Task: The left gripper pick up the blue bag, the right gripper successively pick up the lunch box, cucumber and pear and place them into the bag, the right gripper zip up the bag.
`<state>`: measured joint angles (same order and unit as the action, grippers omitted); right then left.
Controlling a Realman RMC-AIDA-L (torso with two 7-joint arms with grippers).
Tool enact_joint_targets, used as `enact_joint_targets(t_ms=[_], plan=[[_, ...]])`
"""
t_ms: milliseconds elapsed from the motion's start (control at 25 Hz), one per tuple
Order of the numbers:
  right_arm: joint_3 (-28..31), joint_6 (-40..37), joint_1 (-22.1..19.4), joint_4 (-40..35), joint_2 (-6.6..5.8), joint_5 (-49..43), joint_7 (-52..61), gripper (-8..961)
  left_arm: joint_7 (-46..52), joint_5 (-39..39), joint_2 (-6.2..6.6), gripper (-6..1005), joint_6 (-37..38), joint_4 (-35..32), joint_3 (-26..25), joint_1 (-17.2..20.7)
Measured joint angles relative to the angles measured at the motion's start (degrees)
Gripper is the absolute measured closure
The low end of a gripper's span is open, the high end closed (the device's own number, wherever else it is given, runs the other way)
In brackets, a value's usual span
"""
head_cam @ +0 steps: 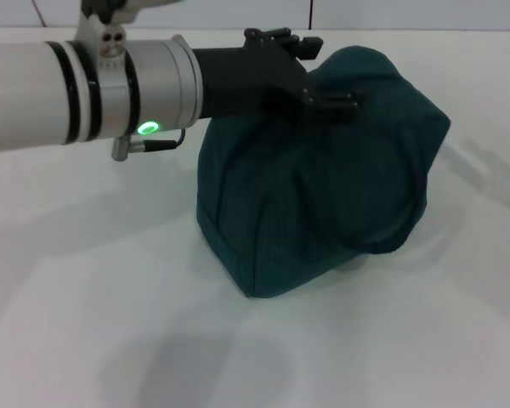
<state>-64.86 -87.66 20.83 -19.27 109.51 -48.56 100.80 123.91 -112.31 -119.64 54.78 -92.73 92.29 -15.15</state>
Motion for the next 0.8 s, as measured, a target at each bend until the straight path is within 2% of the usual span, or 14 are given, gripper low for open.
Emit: enact_joint_targets(t_ms=[120, 400, 560, 680, 800], plan=[[0.01, -1.93, 0.34, 0.0, -0.07, 0.12, -1.67, 109, 0.06, 3.45, 0.04, 205, 3.03, -1.08, -2.31, 0.17], [-0.34, -9.15, 2.72, -1.1, 0.12, -0.58, -11.09, 110, -0.44, 18.07, 0.12, 123, 14.94, 0.64, -14.09, -1.55], [-0.4, -13.05, 3.72, -4.92, 0.49, -5.5, -17.8, 110, -3.8, 26.29, 0.23, 111, 27.47, 7.45, -24.62, -3.98], [-0.42, -15.6, 4.75, -10.0, 1.29, -13.35, -23.03, 111, -10.06, 31.28, 0.26, 111, 37.41, 15.12, -32.06, -5.11], [-0.41, -17.04, 5.23, -14.15, 2.44, -19.34, -25.85, 111, -15.79, 33.16, 0.31, 111, 42.9, 21.46, -36.74, -4.72]])
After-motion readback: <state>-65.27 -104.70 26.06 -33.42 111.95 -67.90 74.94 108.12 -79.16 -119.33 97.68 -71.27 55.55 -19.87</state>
